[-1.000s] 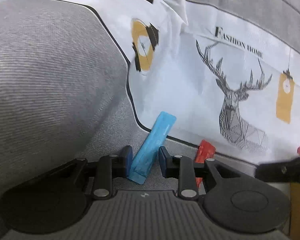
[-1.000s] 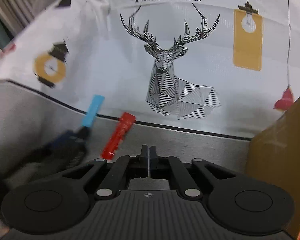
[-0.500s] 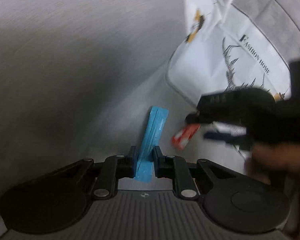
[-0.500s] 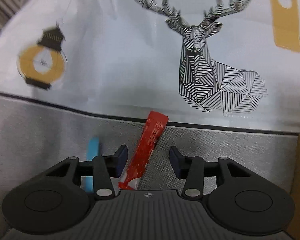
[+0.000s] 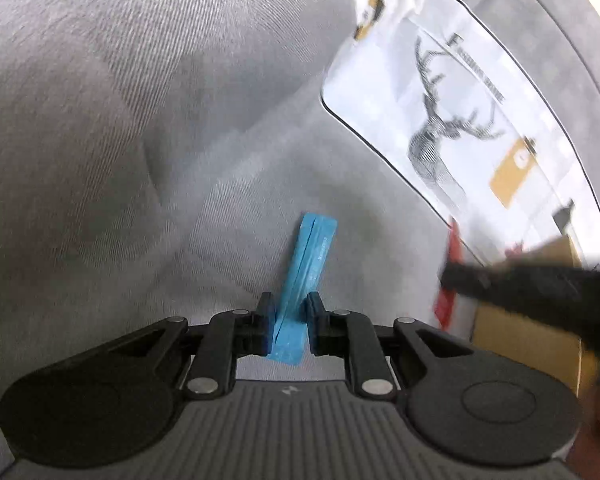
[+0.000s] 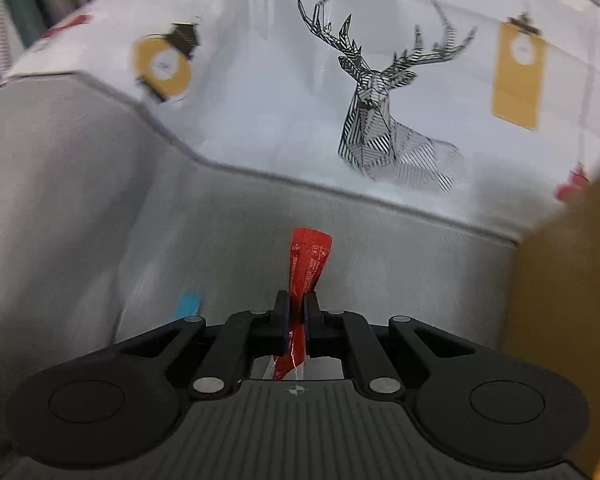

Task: Organize snacks
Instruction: 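Lift the blue and red stick packets and carry them toward the box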

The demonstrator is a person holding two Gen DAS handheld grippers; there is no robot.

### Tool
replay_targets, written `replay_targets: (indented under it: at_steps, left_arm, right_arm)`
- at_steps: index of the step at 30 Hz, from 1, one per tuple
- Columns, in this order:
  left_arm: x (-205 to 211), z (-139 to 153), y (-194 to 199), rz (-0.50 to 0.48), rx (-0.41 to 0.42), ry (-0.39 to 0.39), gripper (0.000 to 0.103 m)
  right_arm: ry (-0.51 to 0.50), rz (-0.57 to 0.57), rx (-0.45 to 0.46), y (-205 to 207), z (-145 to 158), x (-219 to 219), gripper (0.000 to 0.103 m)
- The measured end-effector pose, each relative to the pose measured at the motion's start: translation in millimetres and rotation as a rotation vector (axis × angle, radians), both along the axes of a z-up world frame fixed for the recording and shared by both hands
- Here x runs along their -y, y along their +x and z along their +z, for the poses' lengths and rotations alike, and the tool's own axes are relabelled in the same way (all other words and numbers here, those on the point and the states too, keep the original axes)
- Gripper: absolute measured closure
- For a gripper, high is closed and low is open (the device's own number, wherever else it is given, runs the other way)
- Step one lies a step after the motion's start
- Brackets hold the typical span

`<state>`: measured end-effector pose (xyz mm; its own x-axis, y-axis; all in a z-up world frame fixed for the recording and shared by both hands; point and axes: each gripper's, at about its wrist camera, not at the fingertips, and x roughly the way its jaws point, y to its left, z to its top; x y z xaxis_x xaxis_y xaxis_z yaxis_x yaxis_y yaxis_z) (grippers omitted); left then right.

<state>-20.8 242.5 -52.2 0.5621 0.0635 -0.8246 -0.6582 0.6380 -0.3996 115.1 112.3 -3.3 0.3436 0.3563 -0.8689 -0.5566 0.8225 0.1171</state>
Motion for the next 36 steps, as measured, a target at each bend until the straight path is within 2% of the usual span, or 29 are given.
replay_targets:
  at_steps: [3, 9, 13, 16, 22, 28, 29, 33, 36]
  left_arm:
    - [14.9, 4.2, -10.0, -0.05, 0.019, 0.013, 0.085]
    - [64.8, 13.5, -34.7, -0.166, 0.019, 0.165, 0.085]
    - [99.0, 3.9, -52.9, -0.239, -0.016, 0.255, 0.085]
    - [112.0, -5.9, -62.9, -0.275, -0.036, 0.301, 0.085]
    - [121.0, -15.2, -75.9, -0.314, -0.02, 0.319, 0.085]
    - [123.5, -17.4, -95.7, -0.312, 0.032, 0.25, 0.084]
    - [123.4, -16.5, -97.5, -0.307, 0.041, 0.246, 0.084]
    - [126.4, -12.5, -97.6, -0.303, 0.062, 0.277, 0.083]
    - [134.1, -15.6, -92.0, -0.325, 0.048, 0.311, 0.08]
  right_arm:
    - [0.051, 0.002, 0.009, -44.6, 9.2, 41.5, 0.095]
    - [0.09, 0.016, 0.04, -129.8, 10.6, 102.4, 0.095]
    - [0.081, 0.038, 0.066, -162.3, -5.6, 126.3, 0.095]
    - [0.071, 0.048, 0.071, -174.1, -25.4, 137.2, 0.095]
    - [0.084, 0.026, 0.047, -184.6, -68.6, 151.7, 0.095]
    - [0.099, 0.045, 0.096, -184.9, -76.5, 146.9, 0.091]
    - [0.106, 0.04, 0.094, -185.5, -76.6, 149.3, 0.087]
    - [0.13, 0.071, 0.097, -193.8, -78.1, 159.0, 0.079]
    - [0.13, 0.097, 0.105, -200.3, -75.9, 162.2, 0.078]
